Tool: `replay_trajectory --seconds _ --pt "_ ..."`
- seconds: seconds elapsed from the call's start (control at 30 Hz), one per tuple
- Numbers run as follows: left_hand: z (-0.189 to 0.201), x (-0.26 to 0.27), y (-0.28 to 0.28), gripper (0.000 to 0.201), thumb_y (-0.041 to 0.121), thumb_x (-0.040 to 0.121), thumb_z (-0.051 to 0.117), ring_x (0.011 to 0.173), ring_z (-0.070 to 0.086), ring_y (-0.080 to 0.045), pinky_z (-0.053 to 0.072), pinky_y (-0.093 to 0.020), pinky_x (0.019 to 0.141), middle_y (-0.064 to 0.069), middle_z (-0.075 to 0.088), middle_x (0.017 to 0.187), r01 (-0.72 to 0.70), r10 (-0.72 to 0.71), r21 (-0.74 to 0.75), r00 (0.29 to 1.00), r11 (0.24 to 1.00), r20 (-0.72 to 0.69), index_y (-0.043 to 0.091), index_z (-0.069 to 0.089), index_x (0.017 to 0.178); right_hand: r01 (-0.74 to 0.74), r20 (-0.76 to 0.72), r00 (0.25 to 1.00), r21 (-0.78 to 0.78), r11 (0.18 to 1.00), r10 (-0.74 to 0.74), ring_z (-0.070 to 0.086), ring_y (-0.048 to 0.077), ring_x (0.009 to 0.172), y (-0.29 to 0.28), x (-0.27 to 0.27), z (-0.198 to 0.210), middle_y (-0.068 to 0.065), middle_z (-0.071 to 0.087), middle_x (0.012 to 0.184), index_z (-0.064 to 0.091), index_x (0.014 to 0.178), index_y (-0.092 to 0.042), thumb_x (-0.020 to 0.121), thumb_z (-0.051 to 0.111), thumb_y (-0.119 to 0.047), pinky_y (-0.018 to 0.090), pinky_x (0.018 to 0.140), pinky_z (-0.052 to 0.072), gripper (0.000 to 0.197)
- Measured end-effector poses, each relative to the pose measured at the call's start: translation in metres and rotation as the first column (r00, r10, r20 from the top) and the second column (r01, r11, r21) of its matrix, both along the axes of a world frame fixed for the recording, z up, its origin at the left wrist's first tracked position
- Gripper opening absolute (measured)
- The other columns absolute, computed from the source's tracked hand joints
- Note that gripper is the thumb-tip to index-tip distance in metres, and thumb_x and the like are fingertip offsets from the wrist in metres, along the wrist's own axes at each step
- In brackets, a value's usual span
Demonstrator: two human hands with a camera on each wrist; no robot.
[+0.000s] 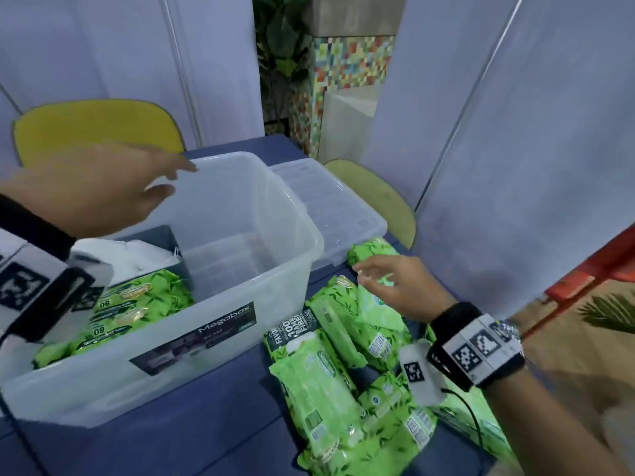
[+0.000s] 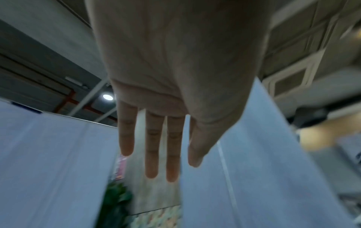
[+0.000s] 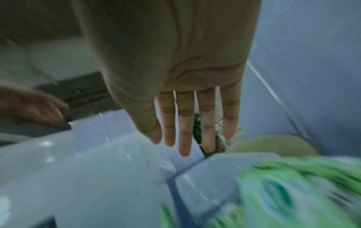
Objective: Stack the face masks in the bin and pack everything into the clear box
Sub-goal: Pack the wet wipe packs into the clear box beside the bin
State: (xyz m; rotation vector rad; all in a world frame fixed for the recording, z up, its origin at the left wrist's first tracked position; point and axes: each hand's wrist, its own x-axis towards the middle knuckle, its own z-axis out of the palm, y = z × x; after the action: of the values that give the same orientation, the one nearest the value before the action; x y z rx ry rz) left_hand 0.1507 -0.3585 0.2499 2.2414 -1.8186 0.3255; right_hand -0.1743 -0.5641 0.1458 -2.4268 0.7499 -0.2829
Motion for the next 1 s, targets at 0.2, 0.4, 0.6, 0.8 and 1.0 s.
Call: replay_trajectory --seconds 0.2,0.4,0.6,0.8,1.0 --pt "-0.013 -0.156 -0.022 0.038 0.036 0.09 0.041 0.096 0.058 -0.01 0.04 -0.025 0.087 0.008 0.065 0.103 0.312 -0.331 -0.11 0.906 0.944 -0.263 0.023 0.058 0.121 0.229 -0.292 0.933 0.027 0.973 -0.211 0.058 0.011 0.078 0.01 -0.055 -0.085 -0.002 0.07 0.094 0.069 0.102 -0.017 0.087 0.066 -0.035 0.03 0.08 0.051 0.024" --pt "-0.14 -0.25 -0.044 0.033 0.022 0.097 0.044 0.114 0.052 -0.02 0.042 -0.036 0.096 -0.002 0.057 0.121 0.392 -0.196 0.348 0.854 0.852 -0.482 0.019 0.051 0.129 0.205 -0.426 0.895 0.135 0.969 -0.13 0.056 0.015 0.097 0.037 -0.091 -0.106 0.001 0.062 0.111 0.061 0.119 -0.02 0.079 0.074 -0.04 0.023 0.078 0.04 0.046" --pt "-0.223 -0.324 -0.04 0.078 0.052 0.089 0.05 0.138 0.021 -0.033 0.022 -0.045 0.114 -0.017 0.019 0.152 0.343 -0.086 0.584 0.902 0.735 -0.422 0.014 0.017 0.148 0.386 -0.369 0.846 -0.073 0.92 -0.385 0.043 0.028 0.123 0.045 -0.152 -0.13 0.009 0.043 0.131 0.049 0.133 -0.022 0.072 0.076 -0.032 0.034 0.099 0.04 0.067" --pt "-0.258 -0.352 -0.043 0.112 0.068 0.074 0.058 0.143 -0.01 -0.043 0.002 -0.051 0.116 -0.021 -0.025 0.153 0.157 0.033 0.629 0.96 0.761 -0.28 0.025 -0.014 0.15 0.379 -0.557 0.716 -0.197 0.904 -0.422 0.017 0.029 0.143 0.033 -0.196 -0.136 0.007 0.017 0.153 0.015 0.148 -0.037 0.061 0.074 -0.056 0.054 0.113 0.017 0.107" --pt "-0.264 -0.351 -0.049 0.11 0.06 0.072 0.06 0.135 0.023 -0.037 0.017 -0.045 0.112 -0.022 0.016 0.15 0.068 0.082 0.602 0.973 0.796 -0.217 0.026 -0.011 0.149 0.425 -0.469 0.746 -0.21 0.881 -0.472 0.042 0.024 0.125 0.02 -0.213 -0.14 0.002 0.044 0.135 0.027 0.146 -0.034 0.062 0.075 -0.055 0.041 0.103 0.036 0.099"
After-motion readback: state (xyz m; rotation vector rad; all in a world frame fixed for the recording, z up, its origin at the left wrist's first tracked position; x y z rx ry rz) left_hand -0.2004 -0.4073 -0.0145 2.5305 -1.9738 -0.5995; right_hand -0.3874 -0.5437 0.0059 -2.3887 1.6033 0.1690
